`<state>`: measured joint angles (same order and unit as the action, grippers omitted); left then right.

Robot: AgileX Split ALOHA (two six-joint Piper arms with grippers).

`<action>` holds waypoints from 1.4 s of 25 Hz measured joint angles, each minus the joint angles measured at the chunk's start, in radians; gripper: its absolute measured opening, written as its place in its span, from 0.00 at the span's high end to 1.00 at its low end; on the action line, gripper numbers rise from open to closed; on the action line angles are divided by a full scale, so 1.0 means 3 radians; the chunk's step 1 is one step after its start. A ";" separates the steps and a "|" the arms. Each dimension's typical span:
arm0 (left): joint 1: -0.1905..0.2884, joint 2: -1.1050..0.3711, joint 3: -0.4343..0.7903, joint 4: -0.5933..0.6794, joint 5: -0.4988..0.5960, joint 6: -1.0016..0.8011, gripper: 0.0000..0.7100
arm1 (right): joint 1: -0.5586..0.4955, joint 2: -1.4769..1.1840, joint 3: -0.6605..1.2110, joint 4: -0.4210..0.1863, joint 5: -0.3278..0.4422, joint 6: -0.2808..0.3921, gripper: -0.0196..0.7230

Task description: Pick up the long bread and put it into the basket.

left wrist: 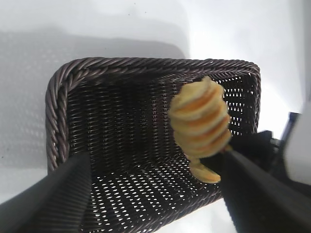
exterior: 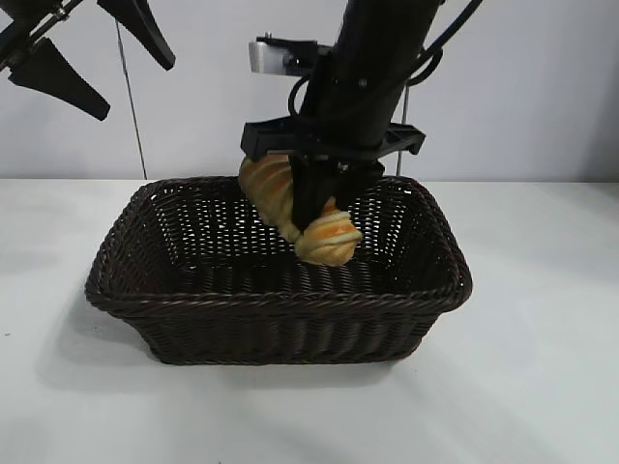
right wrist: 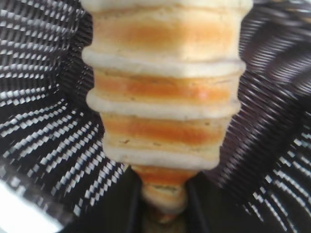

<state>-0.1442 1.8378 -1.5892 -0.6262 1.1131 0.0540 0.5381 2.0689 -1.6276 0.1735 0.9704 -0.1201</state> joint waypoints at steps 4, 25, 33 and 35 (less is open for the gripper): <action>0.0000 0.0000 0.0000 0.0000 0.0000 0.0000 0.24 | 0.0000 0.0000 0.0000 0.0000 -0.0004 0.0000 0.52; 0.0000 0.0000 0.0000 0.0000 0.0000 0.0000 0.24 | -0.0259 -0.0210 -0.0586 0.0031 0.0488 0.0011 0.19; 0.0000 0.0000 0.0000 0.0000 0.0004 0.0000 0.24 | -0.0661 -0.0259 -0.1020 0.0035 0.0840 0.0030 0.18; 0.0000 0.0000 0.0000 0.0000 0.0004 0.0000 0.24 | -0.0778 -0.0259 -0.1072 0.0035 0.0875 0.0064 0.18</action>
<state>-0.1442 1.8378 -1.5892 -0.6262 1.1142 0.0540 0.3047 1.9910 -1.9493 0.1841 1.2328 -0.1010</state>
